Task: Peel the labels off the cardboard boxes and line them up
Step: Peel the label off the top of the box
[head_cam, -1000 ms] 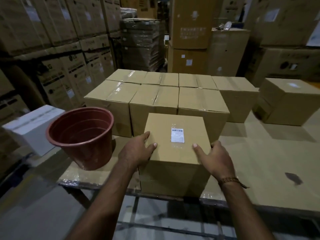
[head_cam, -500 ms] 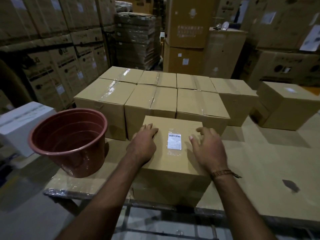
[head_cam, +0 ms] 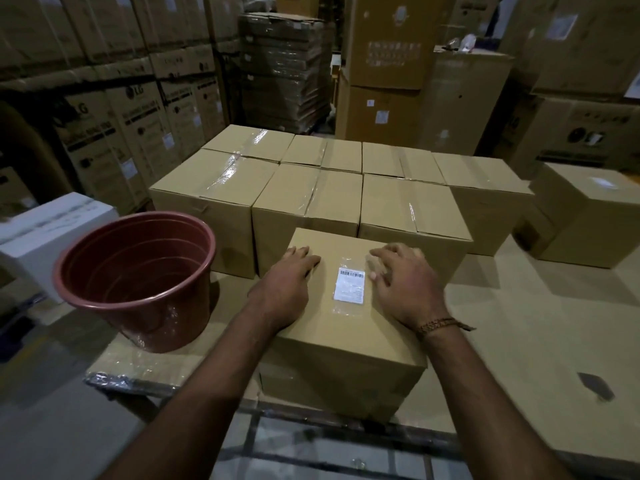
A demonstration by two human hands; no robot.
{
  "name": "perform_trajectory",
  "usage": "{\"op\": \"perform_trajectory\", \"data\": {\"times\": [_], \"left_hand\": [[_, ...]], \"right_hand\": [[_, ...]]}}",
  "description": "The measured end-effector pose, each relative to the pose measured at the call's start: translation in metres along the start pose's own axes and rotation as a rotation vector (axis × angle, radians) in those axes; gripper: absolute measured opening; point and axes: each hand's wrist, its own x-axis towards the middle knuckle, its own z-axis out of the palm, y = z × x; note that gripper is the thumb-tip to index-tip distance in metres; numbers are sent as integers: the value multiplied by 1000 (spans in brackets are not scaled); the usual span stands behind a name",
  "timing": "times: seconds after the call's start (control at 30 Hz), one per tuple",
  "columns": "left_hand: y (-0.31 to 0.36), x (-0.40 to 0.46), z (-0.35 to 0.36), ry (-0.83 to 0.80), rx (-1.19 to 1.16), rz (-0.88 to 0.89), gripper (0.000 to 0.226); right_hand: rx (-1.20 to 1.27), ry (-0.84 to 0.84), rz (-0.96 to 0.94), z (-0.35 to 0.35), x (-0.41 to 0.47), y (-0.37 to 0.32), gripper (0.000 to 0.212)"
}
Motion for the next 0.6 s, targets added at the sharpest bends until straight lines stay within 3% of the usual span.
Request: {"op": "perform_trajectory", "data": {"times": [0.07,0.17,0.27,0.33,0.4,0.6], "left_hand": [[-2,0,-6,-14,-14,16,59],[-5,-3,-12,-2,-8,42,47],[2,-9,-18,147,178,-67,34],[15,-18,-23,191,233,-267,37],[28,-29,-25,133,266,-428,47],[40,-45,-11,74,250,-541,60]], "right_hand": [[-132,-57,-6,2,-1,0,48],[-70,-175,67,7,-10,0,59],[-59,-162,120,8,-18,-1,64],[-27,-131,148,11,-23,-6,61],[53,-99,183,14,-29,-13,60],[94,-74,336,13,-43,-32,59]]}}
